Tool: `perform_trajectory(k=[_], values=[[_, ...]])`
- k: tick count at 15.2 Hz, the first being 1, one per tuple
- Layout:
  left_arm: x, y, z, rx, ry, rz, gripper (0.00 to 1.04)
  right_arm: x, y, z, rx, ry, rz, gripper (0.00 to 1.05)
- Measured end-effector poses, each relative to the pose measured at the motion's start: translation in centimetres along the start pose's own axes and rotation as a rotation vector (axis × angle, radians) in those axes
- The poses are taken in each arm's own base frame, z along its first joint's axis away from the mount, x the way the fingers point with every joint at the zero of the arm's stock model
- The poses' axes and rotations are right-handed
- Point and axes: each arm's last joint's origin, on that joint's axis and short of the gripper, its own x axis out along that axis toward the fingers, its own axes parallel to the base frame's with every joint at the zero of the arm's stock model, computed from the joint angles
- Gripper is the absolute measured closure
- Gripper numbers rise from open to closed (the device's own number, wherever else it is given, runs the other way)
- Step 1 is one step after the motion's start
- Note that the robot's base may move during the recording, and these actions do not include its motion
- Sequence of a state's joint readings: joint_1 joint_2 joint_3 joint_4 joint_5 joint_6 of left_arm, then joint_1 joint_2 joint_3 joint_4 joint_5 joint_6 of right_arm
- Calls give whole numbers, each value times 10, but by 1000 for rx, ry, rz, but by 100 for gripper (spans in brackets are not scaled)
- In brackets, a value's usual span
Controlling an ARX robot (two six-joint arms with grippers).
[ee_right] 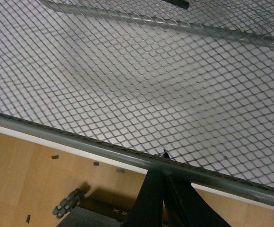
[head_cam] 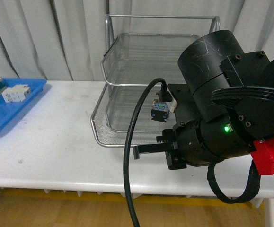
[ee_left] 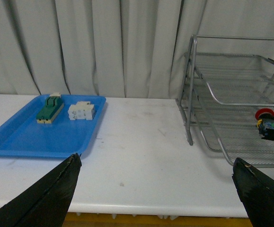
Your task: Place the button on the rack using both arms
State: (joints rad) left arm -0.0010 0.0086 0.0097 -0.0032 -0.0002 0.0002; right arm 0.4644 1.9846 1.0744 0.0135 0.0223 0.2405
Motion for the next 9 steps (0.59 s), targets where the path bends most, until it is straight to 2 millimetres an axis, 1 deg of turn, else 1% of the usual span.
perform_trajectory(k=[5, 7, 9], values=[[0, 0, 0, 0, 0, 0, 7, 11, -11, 22, 8, -14, -31, 103], [0, 0, 0, 0, 1, 0, 7, 21, -19, 32, 16, -15, -53, 103], [0, 0, 0, 0, 1, 0, 7, 24, -27, 47, 29, -43, -73, 103]])
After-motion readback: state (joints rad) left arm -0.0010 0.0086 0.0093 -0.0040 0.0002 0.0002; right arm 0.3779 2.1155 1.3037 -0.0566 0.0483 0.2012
